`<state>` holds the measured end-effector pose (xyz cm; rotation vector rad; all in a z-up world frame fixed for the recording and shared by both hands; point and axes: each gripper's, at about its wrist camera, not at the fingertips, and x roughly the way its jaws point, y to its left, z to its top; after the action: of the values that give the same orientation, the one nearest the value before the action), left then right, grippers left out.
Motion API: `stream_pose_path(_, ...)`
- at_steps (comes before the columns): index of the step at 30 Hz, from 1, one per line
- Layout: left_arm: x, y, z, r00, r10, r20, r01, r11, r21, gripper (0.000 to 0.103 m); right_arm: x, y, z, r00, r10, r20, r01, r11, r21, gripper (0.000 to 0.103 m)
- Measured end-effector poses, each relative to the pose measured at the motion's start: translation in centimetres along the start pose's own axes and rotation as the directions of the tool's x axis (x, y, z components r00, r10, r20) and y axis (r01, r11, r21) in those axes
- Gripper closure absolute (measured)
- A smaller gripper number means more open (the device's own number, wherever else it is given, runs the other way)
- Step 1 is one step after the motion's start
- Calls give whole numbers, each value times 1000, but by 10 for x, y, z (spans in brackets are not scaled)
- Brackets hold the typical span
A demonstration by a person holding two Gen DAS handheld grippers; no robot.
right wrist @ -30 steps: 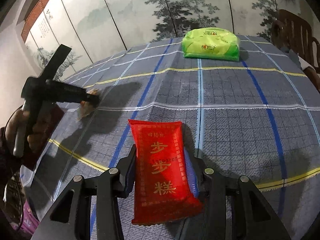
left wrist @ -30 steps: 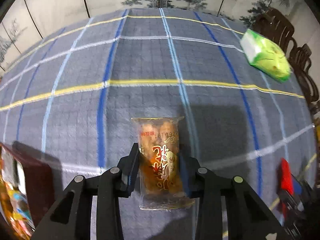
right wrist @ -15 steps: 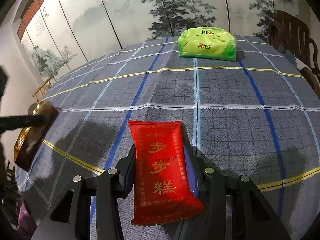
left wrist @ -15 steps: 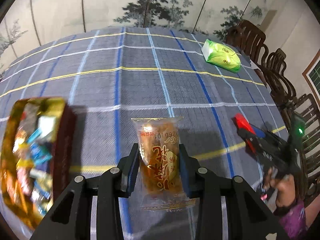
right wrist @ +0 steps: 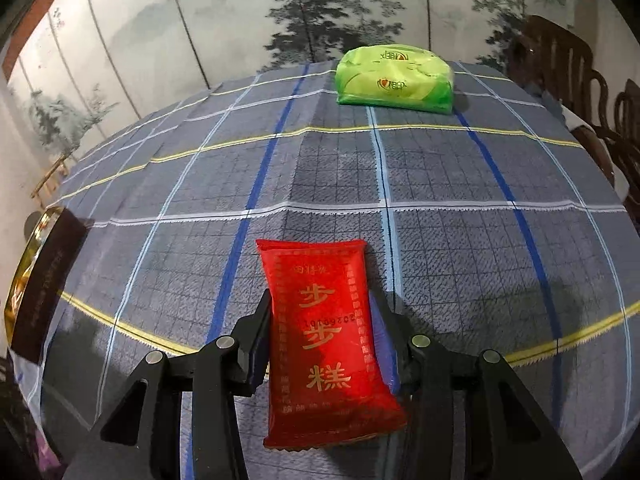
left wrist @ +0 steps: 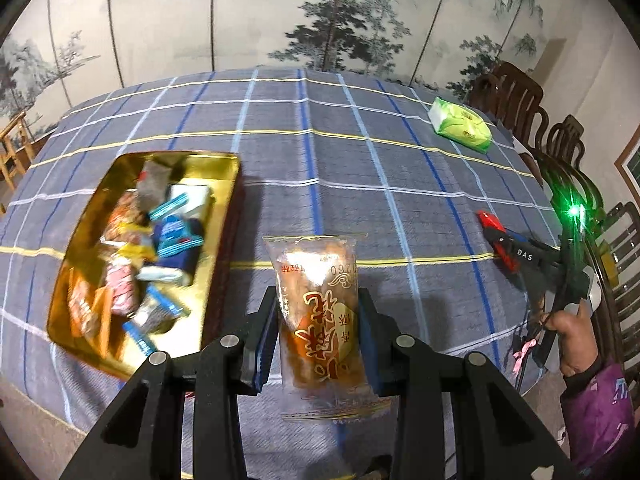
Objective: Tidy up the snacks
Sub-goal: 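Carry the orange snack bag into the tin and open the left tool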
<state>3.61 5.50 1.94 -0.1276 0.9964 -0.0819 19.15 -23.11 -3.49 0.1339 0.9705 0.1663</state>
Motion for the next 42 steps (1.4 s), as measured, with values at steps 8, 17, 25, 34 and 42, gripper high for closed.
stream_pose_path(8,-13,19,-12,999,37,34,-37,999,-1,70,-10,32,-20,999,32,21,-32,999,22,59)
stream_pose_path(17,-18,41,-20,998,56,41,-55,998,-23,70,-13,91,-31,991,133,11,-133,991,-4,59)
stream_pose_path(25,-19,60,-24,995,86,48,-84,995,-45,70,-16,120,-36,987,159,3,-159,987,-37,59)
stream_pose_path(34,-20,73,-29,992,116,58,-113,992,-51,70,-20,131,-39,986,167,-2,-167,985,-34,59)
stream_pose_path(42,-21,83,-29,988,138,67,-134,989,-61,70,-23,137,-36,985,173,2,-173,984,-39,59)
